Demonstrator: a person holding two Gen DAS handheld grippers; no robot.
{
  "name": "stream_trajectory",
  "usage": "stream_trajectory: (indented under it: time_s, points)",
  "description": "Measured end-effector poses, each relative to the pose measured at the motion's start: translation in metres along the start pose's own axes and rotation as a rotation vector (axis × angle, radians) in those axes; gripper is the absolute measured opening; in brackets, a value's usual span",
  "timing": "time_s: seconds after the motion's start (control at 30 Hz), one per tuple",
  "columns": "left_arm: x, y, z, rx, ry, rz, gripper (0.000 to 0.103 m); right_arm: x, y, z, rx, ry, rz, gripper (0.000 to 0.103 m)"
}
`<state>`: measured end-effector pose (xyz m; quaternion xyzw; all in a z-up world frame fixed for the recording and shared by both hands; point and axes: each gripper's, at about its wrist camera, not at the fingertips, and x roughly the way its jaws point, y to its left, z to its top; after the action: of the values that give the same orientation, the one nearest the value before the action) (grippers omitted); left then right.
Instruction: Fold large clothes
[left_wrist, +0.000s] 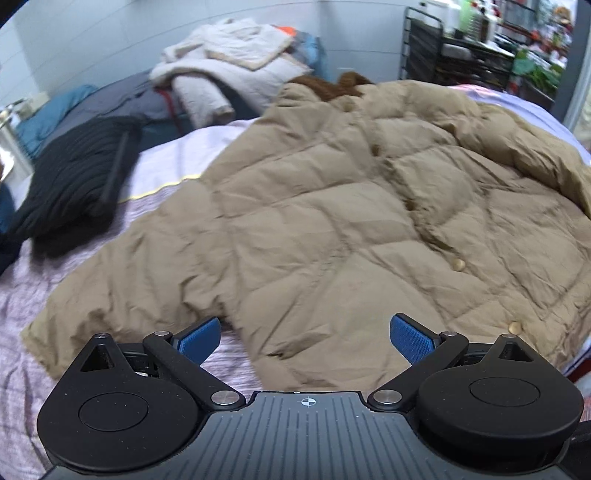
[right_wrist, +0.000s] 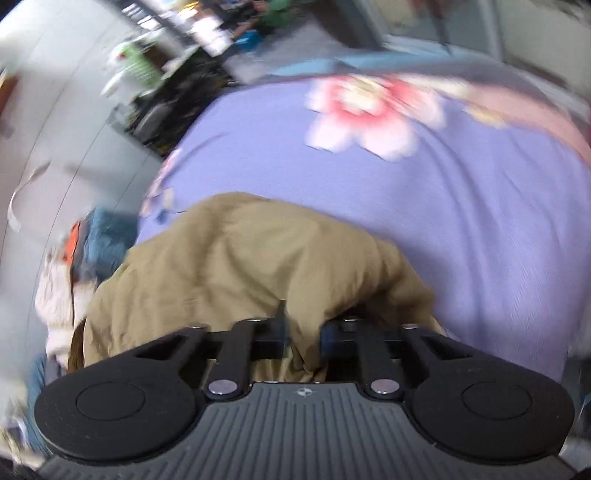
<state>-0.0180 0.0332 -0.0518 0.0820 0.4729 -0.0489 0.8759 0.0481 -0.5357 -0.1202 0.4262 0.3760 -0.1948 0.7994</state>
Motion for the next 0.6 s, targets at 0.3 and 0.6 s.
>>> stream_trajectory:
  time_s: [0.3, 0.6]
  points:
    - [0.015, 0.003, 0.009, 0.074, -0.018, -0.046, 0.103, -0.047, 0.120, 0.130, -0.634, -0.264, -0.242, 0.011]
    - [0.020, 0.036, 0.008, 0.056, -0.012, -0.031, 0.103, 0.058, 0.180, 0.150, -0.840, -0.215, -0.608, 0.040]
